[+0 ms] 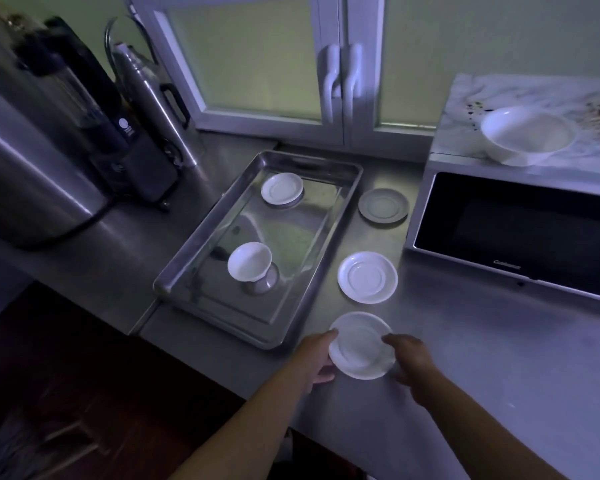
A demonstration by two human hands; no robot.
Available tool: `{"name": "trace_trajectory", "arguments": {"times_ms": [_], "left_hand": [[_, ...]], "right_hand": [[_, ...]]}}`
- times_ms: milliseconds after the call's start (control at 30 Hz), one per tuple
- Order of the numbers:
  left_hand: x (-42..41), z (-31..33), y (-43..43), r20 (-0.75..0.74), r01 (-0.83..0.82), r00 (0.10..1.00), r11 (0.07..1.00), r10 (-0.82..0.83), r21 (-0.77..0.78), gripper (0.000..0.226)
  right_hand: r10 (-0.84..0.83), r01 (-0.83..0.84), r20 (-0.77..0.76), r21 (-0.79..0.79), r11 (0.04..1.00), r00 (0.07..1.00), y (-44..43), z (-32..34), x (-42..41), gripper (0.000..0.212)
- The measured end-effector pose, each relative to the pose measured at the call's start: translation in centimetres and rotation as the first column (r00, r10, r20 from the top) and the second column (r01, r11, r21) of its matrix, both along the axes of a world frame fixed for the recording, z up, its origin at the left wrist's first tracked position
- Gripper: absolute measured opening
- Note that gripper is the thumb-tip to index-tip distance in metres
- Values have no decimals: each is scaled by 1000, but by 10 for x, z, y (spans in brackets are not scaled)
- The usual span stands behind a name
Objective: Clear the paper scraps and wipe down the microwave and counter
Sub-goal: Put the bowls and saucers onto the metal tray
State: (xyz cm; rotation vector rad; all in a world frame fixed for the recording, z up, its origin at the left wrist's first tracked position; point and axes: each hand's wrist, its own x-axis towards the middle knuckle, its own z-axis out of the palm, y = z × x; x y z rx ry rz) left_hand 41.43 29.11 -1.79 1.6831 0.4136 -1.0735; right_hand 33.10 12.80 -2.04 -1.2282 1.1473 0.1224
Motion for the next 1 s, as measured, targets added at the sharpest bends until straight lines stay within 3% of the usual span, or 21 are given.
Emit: {"name": "trace_trajectory", "arguments": {"times_ms": [167, 300, 533, 700, 767, 867, 1000], "left_hand": [[12, 12, 26, 75, 47, 996, 992, -38, -115, 14], [39, 31, 51, 108, 142, 988, 942, -114, -305, 23], [141, 67, 120, 230, 306, 945, 881, -233, -362, 21], [201, 67, 164, 151, 310, 951, 863, -271, -398, 19], [224, 60, 173, 173, 278, 958, 883, -228, -378, 17], [250, 41, 184, 312, 155, 946, 966, -85, -206, 16], [286, 21, 183, 443, 118, 892, 993, -92, -30, 23]], "right_hand": [[-162, 162, 48, 19, 987, 986, 12, 9, -5, 27], [-283, 287, 126, -22, 958, 951, 38, 30, 6, 31], [-399, 421, 192, -92, 902, 897, 123, 50, 76, 25], [-432, 448, 157, -88, 890, 888, 166, 56, 122, 20], [-451, 466, 145, -94, 880, 881, 177, 56, 130, 20], [-484, 494, 115, -94, 864, 868, 189, 54, 129, 19], [-536, 545, 102, -90, 834, 838, 191, 53, 121, 18]]}}
